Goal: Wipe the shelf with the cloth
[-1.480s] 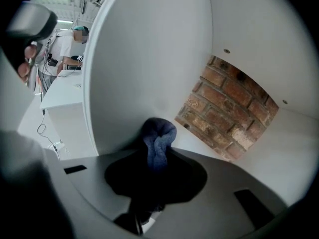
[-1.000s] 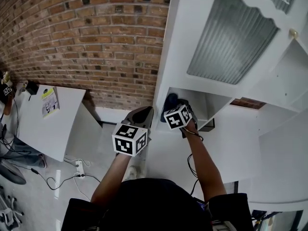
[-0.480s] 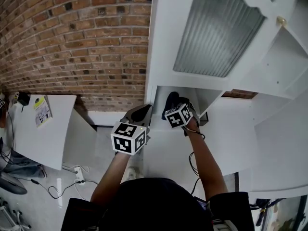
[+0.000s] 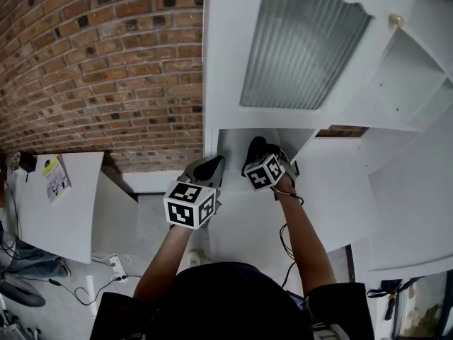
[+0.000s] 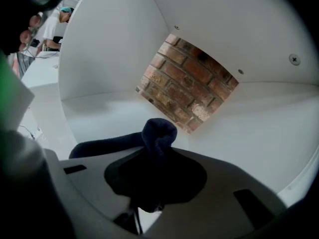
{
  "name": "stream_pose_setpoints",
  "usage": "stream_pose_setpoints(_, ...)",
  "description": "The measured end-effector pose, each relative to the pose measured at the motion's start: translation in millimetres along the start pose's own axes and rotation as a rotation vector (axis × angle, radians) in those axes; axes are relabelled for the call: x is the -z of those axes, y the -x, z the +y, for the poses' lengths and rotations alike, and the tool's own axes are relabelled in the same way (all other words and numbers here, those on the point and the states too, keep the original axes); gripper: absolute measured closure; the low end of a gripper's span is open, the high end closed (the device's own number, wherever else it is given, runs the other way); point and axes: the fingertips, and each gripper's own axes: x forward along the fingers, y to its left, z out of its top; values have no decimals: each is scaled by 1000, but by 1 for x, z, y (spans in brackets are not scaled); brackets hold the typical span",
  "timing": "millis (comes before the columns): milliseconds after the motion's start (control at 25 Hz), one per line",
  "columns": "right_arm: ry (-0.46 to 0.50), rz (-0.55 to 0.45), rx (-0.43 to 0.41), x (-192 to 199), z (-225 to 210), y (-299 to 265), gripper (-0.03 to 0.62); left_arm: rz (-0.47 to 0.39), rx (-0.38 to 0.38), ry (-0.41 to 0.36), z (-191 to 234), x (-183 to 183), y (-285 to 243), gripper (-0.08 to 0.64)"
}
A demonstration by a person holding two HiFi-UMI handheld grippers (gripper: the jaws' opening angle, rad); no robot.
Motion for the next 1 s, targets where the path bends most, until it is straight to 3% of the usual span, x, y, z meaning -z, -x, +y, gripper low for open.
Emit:
stream_pose_setpoints(360, 15, 62, 88, 22, -20, 1, 505, 13, 84, -3, -23, 2, -19, 543)
stream_pose_setpoints(600, -3, 61, 115, 26, -23, 4, 506, 12, 97, -4, -24, 0, -22, 543)
stream_pose_setpoints(1000, -24, 76, 81, 25, -21, -1, 506, 23, 84, -5, -20, 5, -16, 543)
